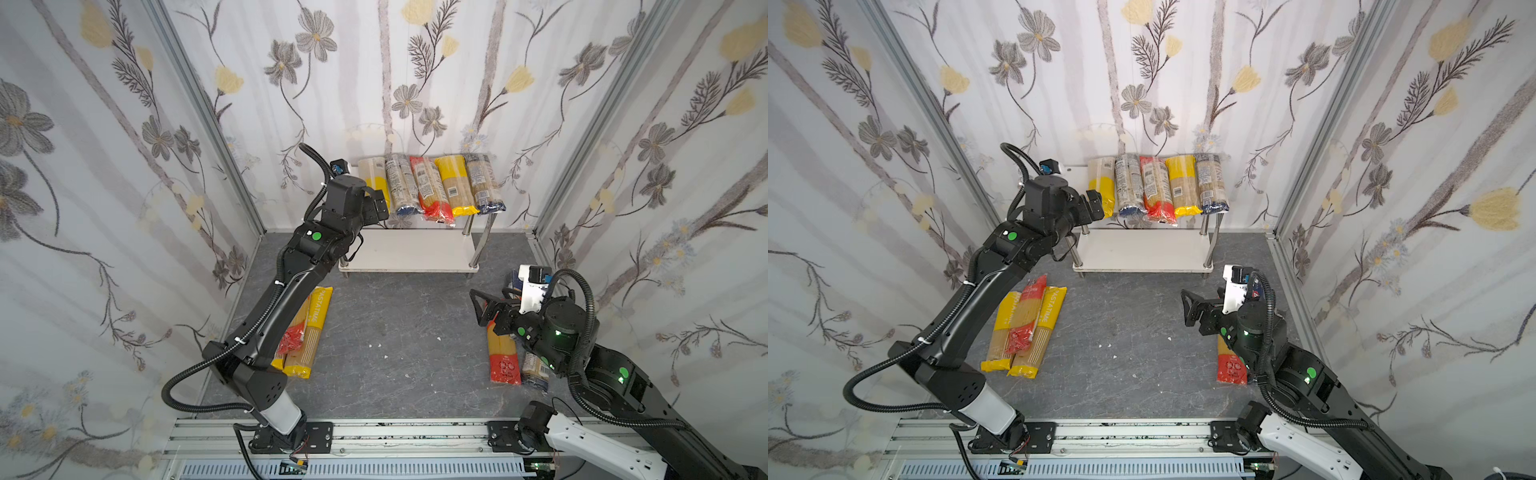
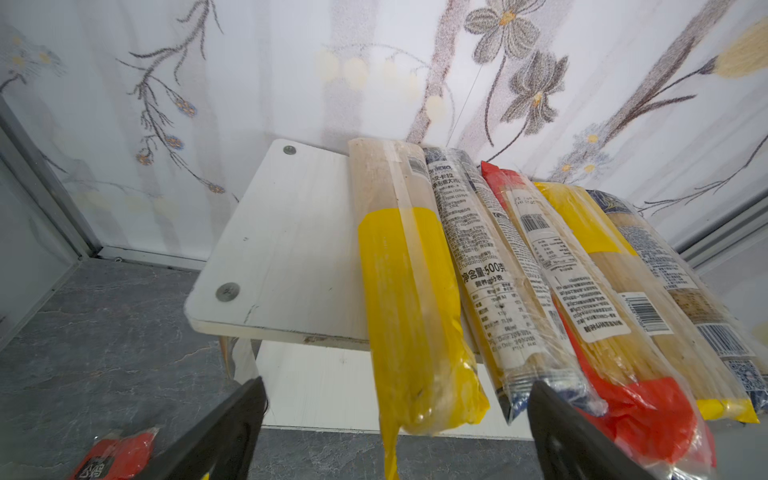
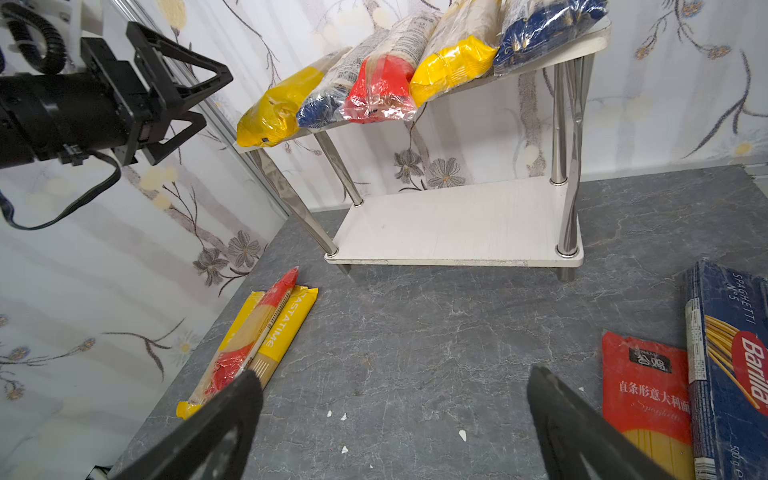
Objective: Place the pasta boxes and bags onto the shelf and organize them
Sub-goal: 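Set the bag beside the clear bag on the shelf and open the left gripper, then withdraw the left gripper down to the red-topped bag on the table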
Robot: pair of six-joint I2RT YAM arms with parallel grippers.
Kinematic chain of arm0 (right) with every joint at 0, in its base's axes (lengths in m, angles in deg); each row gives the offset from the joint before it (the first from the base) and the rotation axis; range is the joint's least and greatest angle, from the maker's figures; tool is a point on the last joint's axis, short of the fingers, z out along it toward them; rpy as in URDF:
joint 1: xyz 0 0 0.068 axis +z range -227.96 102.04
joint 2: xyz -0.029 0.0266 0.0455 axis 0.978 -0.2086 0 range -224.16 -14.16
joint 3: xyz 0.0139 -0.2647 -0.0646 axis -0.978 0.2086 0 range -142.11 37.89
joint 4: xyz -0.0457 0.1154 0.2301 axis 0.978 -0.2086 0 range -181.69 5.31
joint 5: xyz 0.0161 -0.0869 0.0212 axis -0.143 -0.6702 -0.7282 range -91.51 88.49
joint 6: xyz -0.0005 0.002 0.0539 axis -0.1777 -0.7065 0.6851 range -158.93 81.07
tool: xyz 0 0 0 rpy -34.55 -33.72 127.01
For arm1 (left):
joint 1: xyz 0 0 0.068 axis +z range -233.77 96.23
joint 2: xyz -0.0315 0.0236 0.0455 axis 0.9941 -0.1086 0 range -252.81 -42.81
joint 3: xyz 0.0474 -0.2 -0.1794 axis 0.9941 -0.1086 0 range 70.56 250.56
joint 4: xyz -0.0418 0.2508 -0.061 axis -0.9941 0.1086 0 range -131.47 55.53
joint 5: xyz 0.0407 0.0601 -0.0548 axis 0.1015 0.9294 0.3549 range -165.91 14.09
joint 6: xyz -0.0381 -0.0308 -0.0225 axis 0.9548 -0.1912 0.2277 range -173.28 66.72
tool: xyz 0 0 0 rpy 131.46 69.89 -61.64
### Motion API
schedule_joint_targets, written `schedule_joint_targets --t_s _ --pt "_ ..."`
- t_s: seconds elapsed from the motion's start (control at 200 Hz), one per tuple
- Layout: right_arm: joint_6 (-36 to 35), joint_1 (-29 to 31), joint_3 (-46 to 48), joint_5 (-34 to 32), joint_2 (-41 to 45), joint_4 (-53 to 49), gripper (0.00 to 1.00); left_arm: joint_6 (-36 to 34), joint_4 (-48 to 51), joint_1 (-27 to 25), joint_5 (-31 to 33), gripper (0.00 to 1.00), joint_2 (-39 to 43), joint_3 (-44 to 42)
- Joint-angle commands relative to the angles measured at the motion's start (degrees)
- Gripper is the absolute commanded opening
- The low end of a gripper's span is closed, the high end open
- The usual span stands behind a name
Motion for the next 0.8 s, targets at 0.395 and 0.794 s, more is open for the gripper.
schedule_joint_targets --t_s 0.395,0.794 --pt "2.0 4.2 7.6 2.9 -4.3 7.7 1.00 8.3 -0.3 4.7 3.2 1.00 34.1 -48.9" --pt "4.0 4.6 17.2 15.2 -8.4 20.6 1.00 14.0 -5.6 16.9 -1.5 1.00 30.6 -65.9"
